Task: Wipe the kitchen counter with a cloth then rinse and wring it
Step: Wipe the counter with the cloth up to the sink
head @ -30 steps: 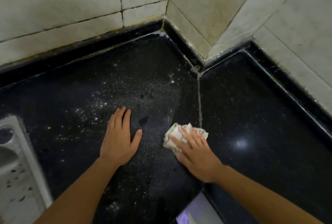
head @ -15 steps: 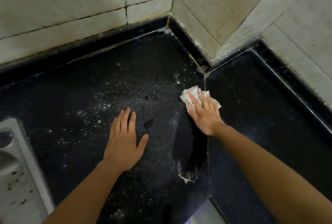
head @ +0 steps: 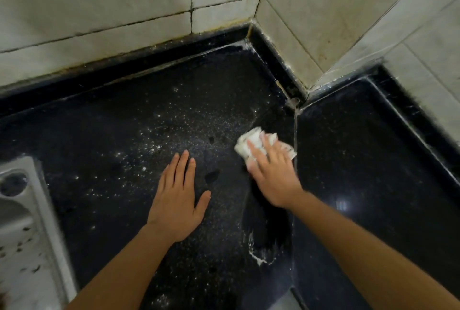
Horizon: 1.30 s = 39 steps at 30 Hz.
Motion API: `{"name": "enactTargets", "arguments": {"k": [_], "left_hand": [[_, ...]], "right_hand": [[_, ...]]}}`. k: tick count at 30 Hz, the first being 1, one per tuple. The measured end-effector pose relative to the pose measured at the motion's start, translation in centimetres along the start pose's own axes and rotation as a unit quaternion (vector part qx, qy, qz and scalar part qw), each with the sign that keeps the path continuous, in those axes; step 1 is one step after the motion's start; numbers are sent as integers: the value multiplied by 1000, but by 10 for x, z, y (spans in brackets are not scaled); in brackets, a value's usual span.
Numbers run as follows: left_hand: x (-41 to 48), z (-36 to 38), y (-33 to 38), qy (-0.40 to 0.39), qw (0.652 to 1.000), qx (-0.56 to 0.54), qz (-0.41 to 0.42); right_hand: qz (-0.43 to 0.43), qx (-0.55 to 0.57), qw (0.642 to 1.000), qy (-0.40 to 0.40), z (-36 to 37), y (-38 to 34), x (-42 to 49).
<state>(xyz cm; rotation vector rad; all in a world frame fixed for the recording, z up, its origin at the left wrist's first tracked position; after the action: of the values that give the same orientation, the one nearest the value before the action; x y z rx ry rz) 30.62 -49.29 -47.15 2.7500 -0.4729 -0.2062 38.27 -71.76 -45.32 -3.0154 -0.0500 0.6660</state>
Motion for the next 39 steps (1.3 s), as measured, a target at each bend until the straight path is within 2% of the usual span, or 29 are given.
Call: {"name": "enactTargets", "arguments": {"k": [4,8,10,13,15,19,22,24,28,31,34,37,39], "left_hand": [[-1,-1,1,-4,1000,0,2],[0,-4,3,-7,1000,-1,2],[1,-3,3,-1,1000,15,7],[1,-1,1,-1,999,31,14],[1,0,1,3,999,32,21],[1,1,0,7,999,47,24],[1,2,0,13,998,53,22],[1,2,0,13,998,54,23],[2,0,0,3,999,49,18],[3,-2,0,-7,999,42,15],[2,-2,-1,-4,999,32,17],[2,-2,-2,-11,999,47,15],[2,-1,-2,-9,998,57,16]], "right_hand": [[-130,-41,991,-5,26,10,-61],[-237,-113,965,17,16,48,-50],[-188,-100,977,29,3,58,-25],[-10,5,999,33,-20,59,26],[88,65,994,24,-33,47,55],[223,155,961,44,-40,-3,89],[262,188,946,43,-38,-36,94],[207,165,964,37,-36,-48,88],[32,78,996,30,-14,-55,41],[-100,22,995,7,8,-41,-12],[-203,-25,978,-37,18,-7,-38],[-235,-64,968,-57,1,17,-19],[-162,-54,985,-34,-13,19,12]]}}
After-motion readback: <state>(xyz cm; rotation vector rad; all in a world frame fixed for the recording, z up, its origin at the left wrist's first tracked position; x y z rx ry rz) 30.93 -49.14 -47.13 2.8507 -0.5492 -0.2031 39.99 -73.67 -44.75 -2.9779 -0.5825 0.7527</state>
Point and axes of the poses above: each hand's wrist, its own x-axis towards the middle knuckle, its own z-axis out of the palm, y = z × x, the point moved 1 cm from there along x, towards the middle knuckle, and after that the axes turned 15 degrees about z, right-handed, at the moved point
